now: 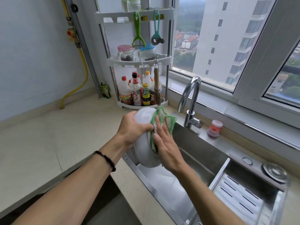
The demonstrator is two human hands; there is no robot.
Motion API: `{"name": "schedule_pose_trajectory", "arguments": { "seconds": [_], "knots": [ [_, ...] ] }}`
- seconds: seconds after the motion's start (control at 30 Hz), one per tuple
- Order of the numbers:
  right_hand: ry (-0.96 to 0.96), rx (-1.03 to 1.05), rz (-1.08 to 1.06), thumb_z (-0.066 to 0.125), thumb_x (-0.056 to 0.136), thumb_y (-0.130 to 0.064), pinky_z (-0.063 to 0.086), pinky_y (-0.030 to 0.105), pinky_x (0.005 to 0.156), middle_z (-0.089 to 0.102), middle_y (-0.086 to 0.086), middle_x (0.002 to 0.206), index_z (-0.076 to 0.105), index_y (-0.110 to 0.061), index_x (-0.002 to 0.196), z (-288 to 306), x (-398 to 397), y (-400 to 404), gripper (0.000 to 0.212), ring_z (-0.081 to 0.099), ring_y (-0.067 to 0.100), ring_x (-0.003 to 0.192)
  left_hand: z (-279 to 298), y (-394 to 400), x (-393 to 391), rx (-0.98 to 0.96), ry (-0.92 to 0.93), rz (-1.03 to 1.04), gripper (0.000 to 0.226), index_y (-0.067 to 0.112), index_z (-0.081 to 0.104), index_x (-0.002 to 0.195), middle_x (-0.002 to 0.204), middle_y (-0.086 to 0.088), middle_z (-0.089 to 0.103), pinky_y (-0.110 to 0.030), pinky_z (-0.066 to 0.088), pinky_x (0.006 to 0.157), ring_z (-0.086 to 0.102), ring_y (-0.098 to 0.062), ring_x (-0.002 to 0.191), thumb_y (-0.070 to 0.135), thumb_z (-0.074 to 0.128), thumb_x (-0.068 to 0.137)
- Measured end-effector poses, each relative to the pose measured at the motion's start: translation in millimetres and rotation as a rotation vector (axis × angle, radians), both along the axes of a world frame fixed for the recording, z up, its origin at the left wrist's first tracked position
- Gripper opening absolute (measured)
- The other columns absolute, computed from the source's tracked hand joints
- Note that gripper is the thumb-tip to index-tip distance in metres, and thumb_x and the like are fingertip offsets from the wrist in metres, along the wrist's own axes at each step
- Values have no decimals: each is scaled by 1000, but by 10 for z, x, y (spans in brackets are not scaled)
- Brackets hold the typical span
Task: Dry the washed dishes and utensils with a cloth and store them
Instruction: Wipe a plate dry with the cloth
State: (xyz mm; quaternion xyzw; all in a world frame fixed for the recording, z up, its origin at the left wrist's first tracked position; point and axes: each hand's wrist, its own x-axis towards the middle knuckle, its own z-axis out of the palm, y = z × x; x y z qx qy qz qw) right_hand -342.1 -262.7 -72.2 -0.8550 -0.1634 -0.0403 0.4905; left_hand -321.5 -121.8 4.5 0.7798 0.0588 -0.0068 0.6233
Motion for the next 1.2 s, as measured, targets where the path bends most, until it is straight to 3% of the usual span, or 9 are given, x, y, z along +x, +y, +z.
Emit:
{"name": "schedule_pose_trajectory", "arguments": {
  "seconds": [0.1,0.27,0.4,0.5,0.6,0.73,0.87,1.0,1.2],
  "knots": [
    [78,-16,-84,10,96,-58,-8,45,126,-25,-19,160,-10,-46,149,-15,165,-82,59,-25,0,147,-21,-10,-10,-1,11,4,65,6,63,117,111,-12,70,-51,60,85,68,-32,102,8,88,58],
    [30,0,37,22,104,-46,-8,26,121,-18,-18,162,-7,-44,148,55,22,48,53,-20,-2,148,-63,-4,56,-35,-4,84,44,15,63,104,107,-10,69,-45,60,82,68,-29,97,-2,83,69],
    [193,92,-108,24,109,-41,4,47,126,-7,-15,165,0,-39,153,64,208,-39,51,-7,9,153,-108,-65,41,-10,-15,99,46,14,59,110,105,-4,65,-31,56,68,64,-20,91,2,83,73],
    [166,107,-56,25,98,-47,17,47,125,9,-11,167,14,-32,158,142,28,154,63,11,14,154,-117,-105,113,-27,-23,269,45,8,63,113,104,-7,67,-29,55,62,65,-22,88,5,83,72],
    [108,50,13,27,100,-45,24,43,123,23,-7,165,22,-31,158,91,-116,215,60,25,14,150,-132,-81,173,-44,-25,403,44,9,61,112,107,-9,66,-36,61,70,66,-27,91,8,81,73],
    [205,142,-111,27,109,-38,9,46,126,19,-6,166,23,-26,158,146,209,238,50,12,10,153,-160,-199,151,-22,-40,422,43,12,56,109,103,-5,62,-34,59,71,64,-25,90,9,81,74],
    [86,79,-87,19,100,-45,4,38,126,12,-7,167,18,-23,160,106,81,407,64,4,3,153,-140,-164,209,-46,-50,485,43,9,59,110,106,-8,66,-32,58,69,67,-27,92,11,81,73],
    [214,72,-169,11,107,-47,3,46,126,1,-6,168,7,-25,160,31,338,303,58,-2,9,154,-175,-218,124,15,-90,453,45,13,53,110,106,-4,60,-23,52,59,62,-23,91,10,82,74],
    [179,274,-239,12,103,-54,2,31,125,-3,-5,169,1,-21,161,-29,11,555,67,-2,8,154,-84,-188,145,11,-124,451,45,11,56,108,100,-3,62,-28,57,60,63,-18,83,9,82,72]
  ]
}}
